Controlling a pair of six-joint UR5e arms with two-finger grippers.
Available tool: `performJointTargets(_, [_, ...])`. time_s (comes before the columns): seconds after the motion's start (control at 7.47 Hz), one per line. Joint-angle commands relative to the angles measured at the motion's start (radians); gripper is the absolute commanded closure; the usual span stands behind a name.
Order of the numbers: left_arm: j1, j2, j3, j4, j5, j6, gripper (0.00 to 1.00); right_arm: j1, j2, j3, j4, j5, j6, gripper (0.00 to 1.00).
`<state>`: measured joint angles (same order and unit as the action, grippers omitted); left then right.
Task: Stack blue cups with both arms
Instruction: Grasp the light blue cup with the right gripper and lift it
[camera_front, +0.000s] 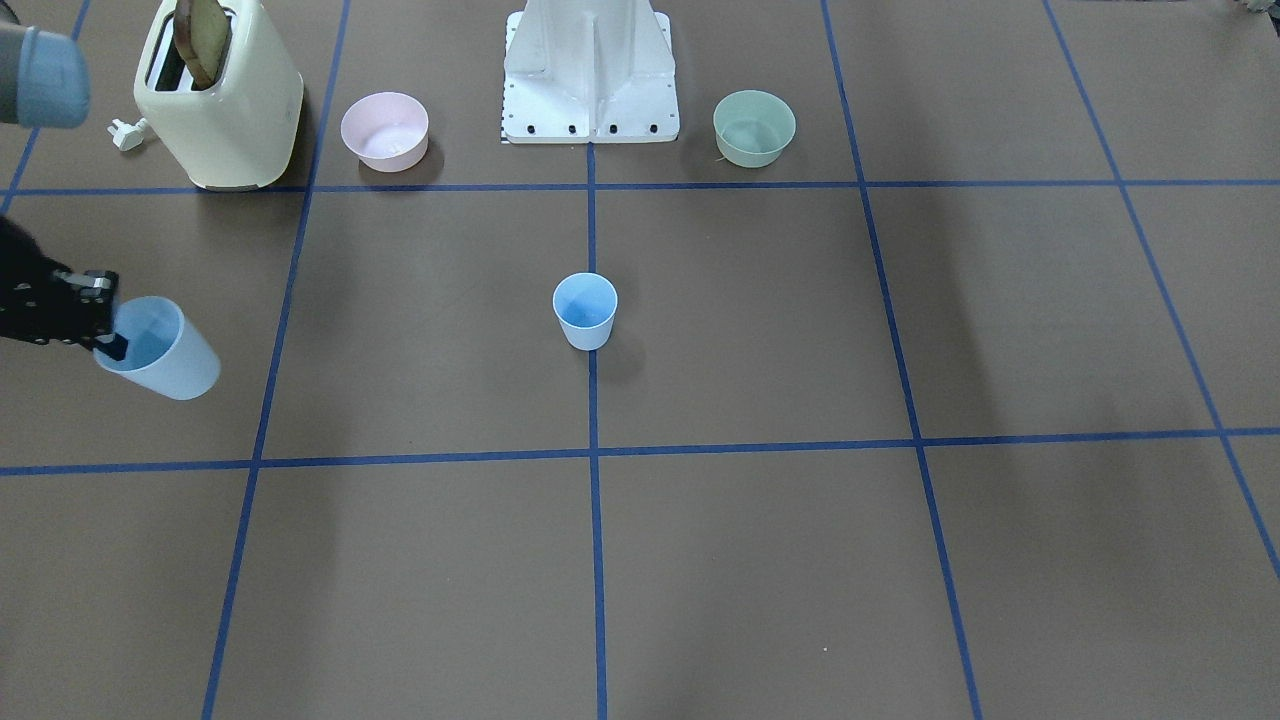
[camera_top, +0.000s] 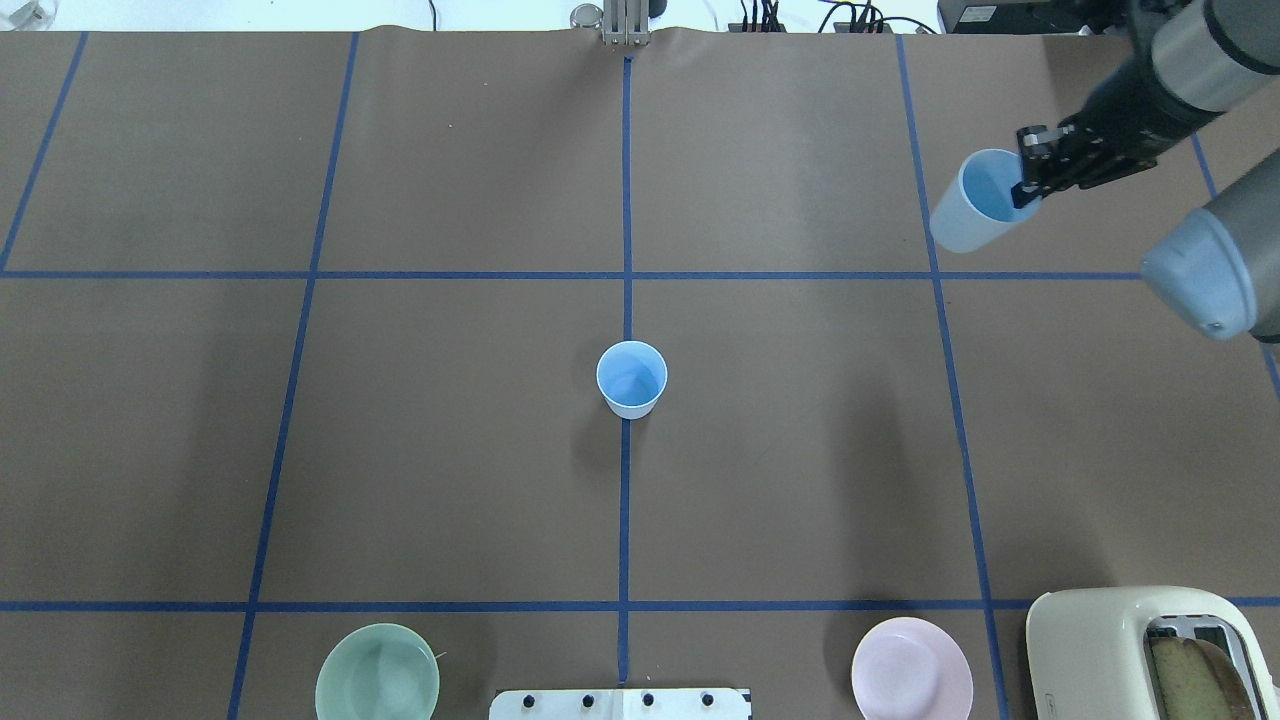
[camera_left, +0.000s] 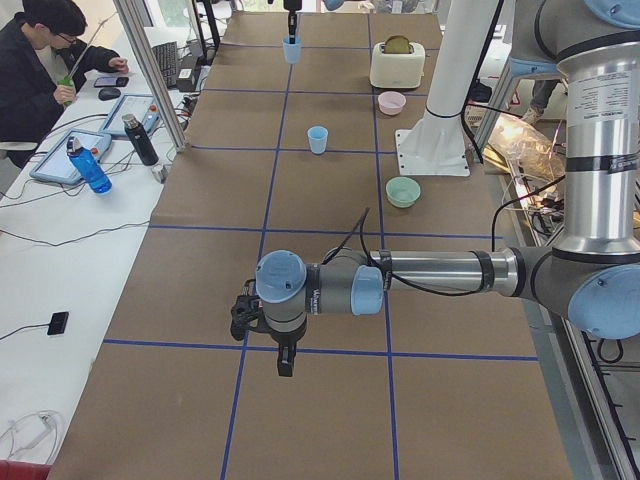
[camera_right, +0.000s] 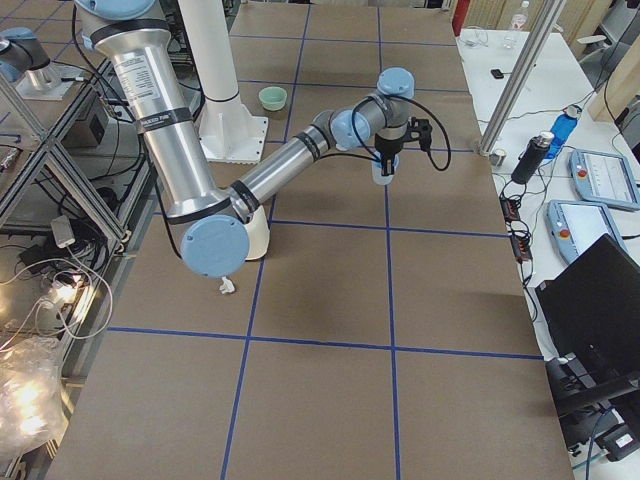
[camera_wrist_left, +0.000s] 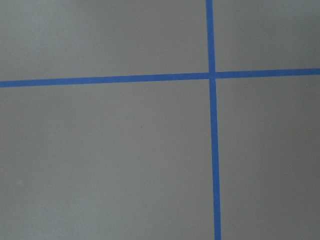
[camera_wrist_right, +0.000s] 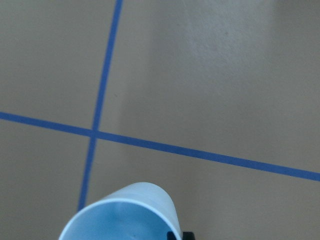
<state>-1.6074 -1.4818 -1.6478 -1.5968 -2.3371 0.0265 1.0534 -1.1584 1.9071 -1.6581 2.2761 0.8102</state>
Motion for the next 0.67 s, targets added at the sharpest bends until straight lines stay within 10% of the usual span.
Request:
performJointTargets(0.0, [0.003,0.000,0.002,0.000,-0.001,-0.004,0.02,-0.215,0.191,-0.005,-0.054,-0.183,0.309,1.00])
performJointTargets(0.54, [0.006,0.000,0.006,-0.002,-0.001,0.000,0.02,-0.493,0.376,-0.118,-0.167,-0.427,0.576,1.00])
